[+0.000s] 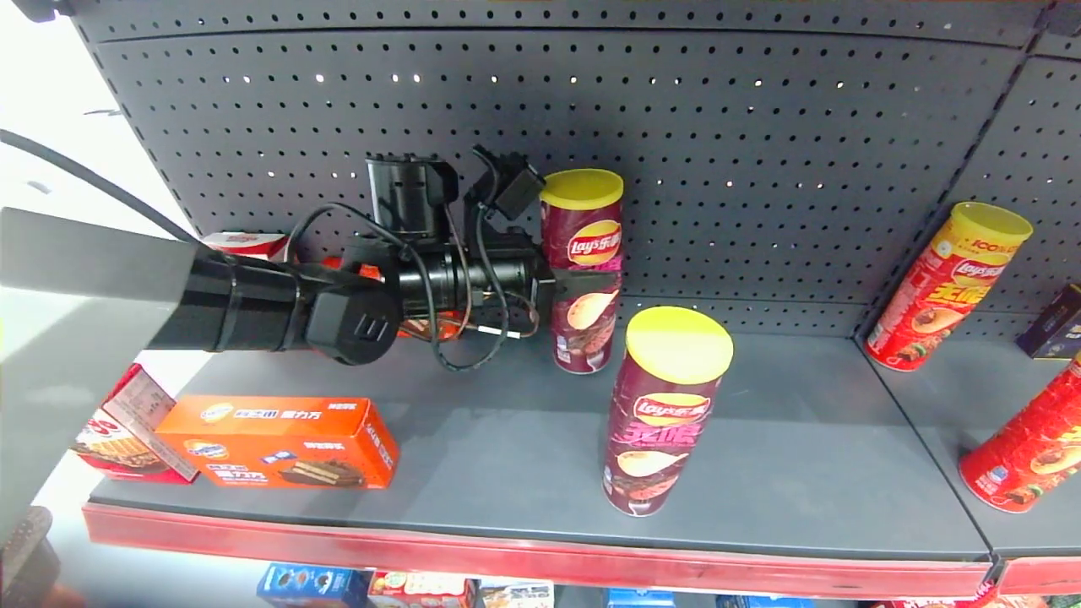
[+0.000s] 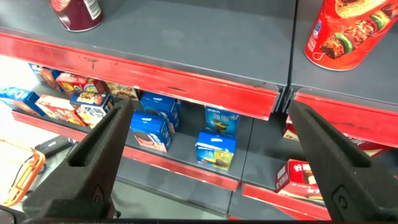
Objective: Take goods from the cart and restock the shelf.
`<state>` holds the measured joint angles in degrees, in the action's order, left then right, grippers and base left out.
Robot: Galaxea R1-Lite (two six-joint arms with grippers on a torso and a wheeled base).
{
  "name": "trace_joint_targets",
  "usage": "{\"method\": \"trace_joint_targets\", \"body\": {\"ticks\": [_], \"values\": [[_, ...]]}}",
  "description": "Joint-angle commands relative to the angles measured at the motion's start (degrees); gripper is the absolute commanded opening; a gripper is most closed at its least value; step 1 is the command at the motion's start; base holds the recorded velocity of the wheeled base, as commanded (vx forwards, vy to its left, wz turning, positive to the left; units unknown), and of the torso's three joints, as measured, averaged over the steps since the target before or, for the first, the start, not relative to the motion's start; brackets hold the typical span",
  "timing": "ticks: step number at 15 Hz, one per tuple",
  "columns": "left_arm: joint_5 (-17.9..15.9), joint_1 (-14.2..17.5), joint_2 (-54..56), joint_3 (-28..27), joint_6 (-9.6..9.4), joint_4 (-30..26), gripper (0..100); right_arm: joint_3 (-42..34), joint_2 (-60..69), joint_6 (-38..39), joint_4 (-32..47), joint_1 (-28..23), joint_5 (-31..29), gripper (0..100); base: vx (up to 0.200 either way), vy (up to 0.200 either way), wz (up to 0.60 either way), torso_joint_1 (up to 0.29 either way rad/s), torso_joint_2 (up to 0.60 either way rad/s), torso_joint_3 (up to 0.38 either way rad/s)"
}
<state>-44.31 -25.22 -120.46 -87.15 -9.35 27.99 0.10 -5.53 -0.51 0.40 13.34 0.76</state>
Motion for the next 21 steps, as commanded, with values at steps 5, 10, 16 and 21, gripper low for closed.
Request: {"method": "trace_joint_targets", "body": {"ticks": [5,10,16,21], "values": [[-0.1,0.0,-9.2,-7.9,0.03,0.0,0,0.0,-0.2,0.0,0.0,0.0,0.0,100,0.000,0.000,0.00,0.000,0.00,0.000],[-0.1,-0.1,-11.8,-10.8,0.03,0.0,0,0.0,-0.2,0.0,-0.1,0.0,0.0,100,0.000,0.000,0.00,0.000,0.00,0.000],[-0.1,-0.5,-13.1,-11.8,-1.02,0.0,100,0.0,-0.2,0.0,-0.1,0.0,0.0,100,0.000,0.000,0.00,0.000,0.00,0.000],[-0.1,0.8,-9.0,-6.6,-2.95,0.0,100,0.0,-0.2,0.0,0.0,0.0,0.0,100,0.000,0.000,0.00,0.000,0.00,0.000]]}}
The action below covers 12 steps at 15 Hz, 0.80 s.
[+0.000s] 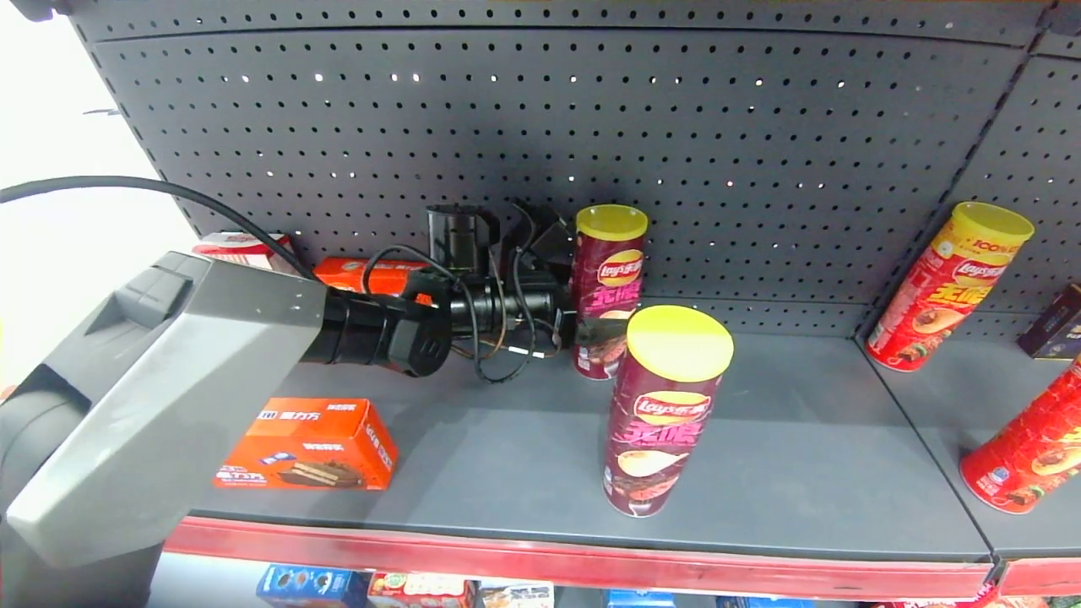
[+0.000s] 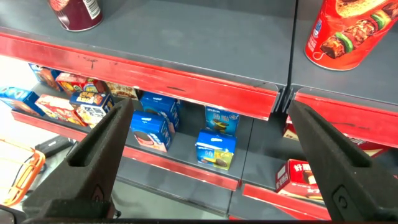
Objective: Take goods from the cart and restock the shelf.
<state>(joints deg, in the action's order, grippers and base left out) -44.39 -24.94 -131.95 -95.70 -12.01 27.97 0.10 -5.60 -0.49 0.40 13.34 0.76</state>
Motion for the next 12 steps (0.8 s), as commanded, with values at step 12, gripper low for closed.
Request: {"method": "trace_joint_targets", "body": {"ticks": [12], "values": [[16.9,1.6,15.0,11.5,-14.45,-13.9,100,0.0,-0.1,0.0,0.0,0.0,0.0,100,0.000,0.000,0.00,0.000,0.00,0.000]]}}
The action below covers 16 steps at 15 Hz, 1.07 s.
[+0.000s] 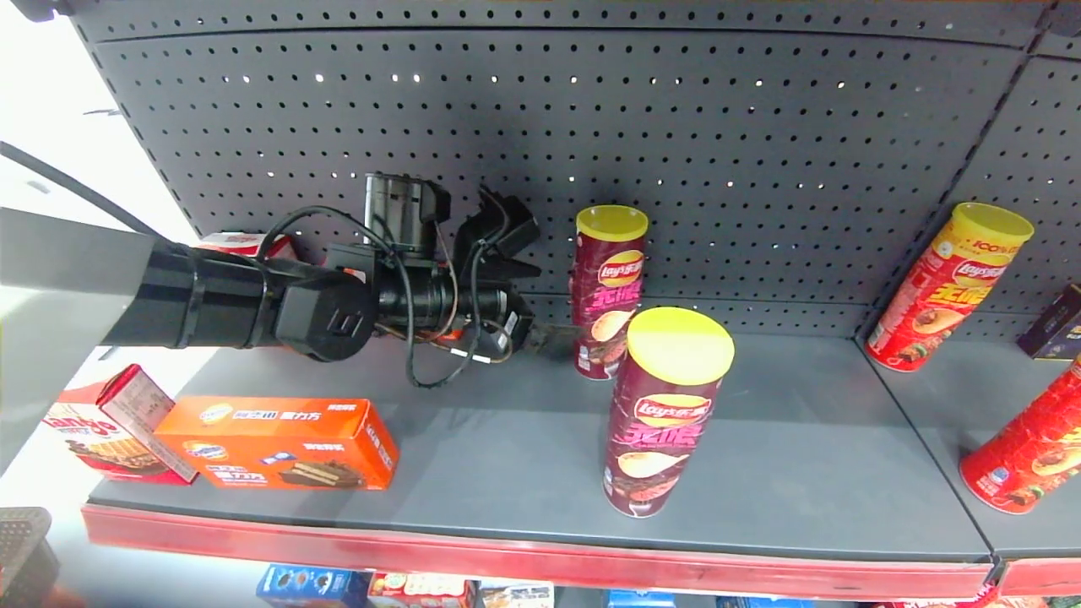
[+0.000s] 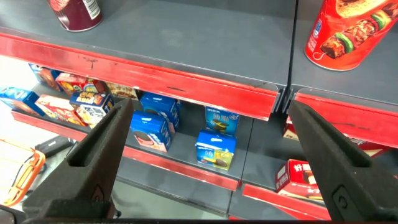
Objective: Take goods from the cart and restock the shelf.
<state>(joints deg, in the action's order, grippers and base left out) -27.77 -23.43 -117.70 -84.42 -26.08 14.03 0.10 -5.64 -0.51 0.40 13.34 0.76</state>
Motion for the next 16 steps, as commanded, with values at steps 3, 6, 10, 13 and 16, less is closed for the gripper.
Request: {"method": "trace_joint_targets", "body": {"ticks": [3,6,10,13,16], "values": [[3.3,-0.1,0.3,-0.4,-0.38,0.2,100,0.0,-0.1,0.0,0.0,0.0,0.0,100,0.000,0.000,0.00,0.000,0.00,0.000],[5.2,-0.7,-0.7,-0.5,-0.38,0.4,100,0.0,-0.1,0.0,-0.1,0.0,0.0,100,0.000,0.000,0.00,0.000,0.00,0.000],[6.8,-2.2,-2.3,-2.2,-0.20,0.4,100,0.0,-0.1,0.0,0.0,0.0,0.0,100,0.000,0.000,0.00,0.000,0.00,0.000],[8.7,-2.5,-3.4,-3.4,0.24,0.4,100,0.0,-0.1,0.0,0.0,0.0,0.0,100,0.000,0.000,0.00,0.000,0.00,0.000],[9.4,-2.3,-3.5,-3.6,0.24,0.5,100,0.0,-0.1,0.0,0.0,0.0,0.0,100,0.000,0.000,0.00,0.000,0.00,0.000]]}}
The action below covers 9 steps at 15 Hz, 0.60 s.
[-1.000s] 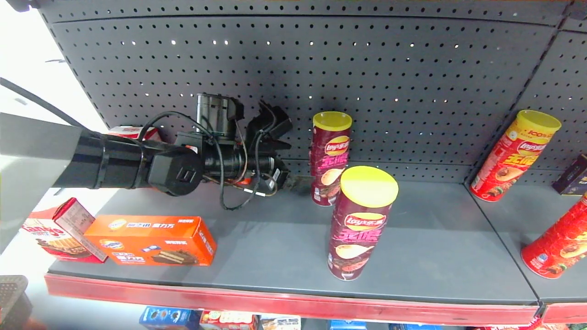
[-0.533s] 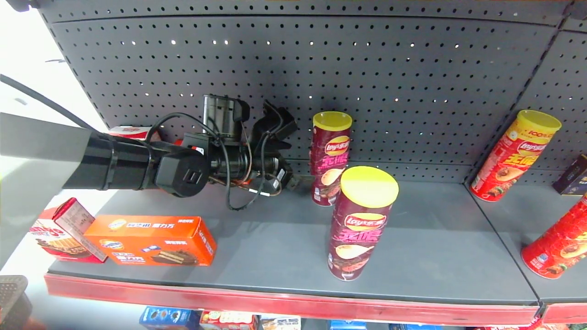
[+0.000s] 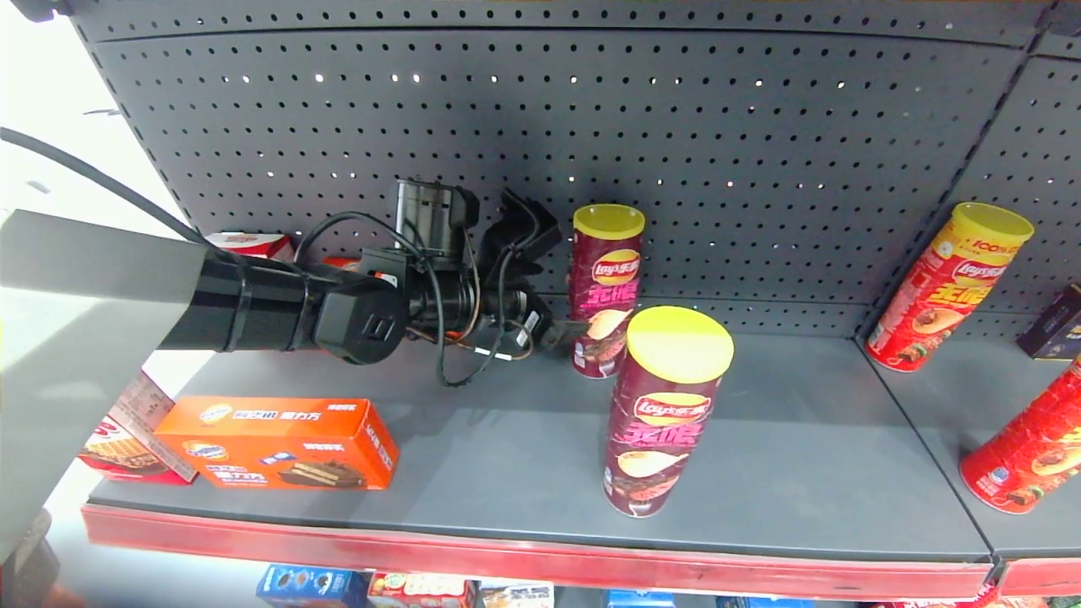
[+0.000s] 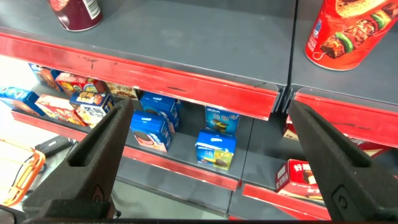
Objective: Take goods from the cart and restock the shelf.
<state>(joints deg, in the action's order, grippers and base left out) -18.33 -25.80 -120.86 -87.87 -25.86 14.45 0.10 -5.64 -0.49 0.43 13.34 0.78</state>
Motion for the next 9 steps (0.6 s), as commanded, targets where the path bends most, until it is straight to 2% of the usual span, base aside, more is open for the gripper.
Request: {"method": "trace_joint_targets", "body": {"ticks": [1,9], "values": [[0.2,0.3,-0.3,0.0,0.02,0.1,100,0.0,-0.1,0.0,0.0,0.0,0.0,100,0.000,0.000,0.00,0.000,0.00,0.000],[1.2,0.9,-0.5,-0.4,0.19,0.1,100,0.0,-0.1,0.0,-0.1,0.0,0.0,100,0.000,0.000,0.00,0.000,0.00,0.000]]}}
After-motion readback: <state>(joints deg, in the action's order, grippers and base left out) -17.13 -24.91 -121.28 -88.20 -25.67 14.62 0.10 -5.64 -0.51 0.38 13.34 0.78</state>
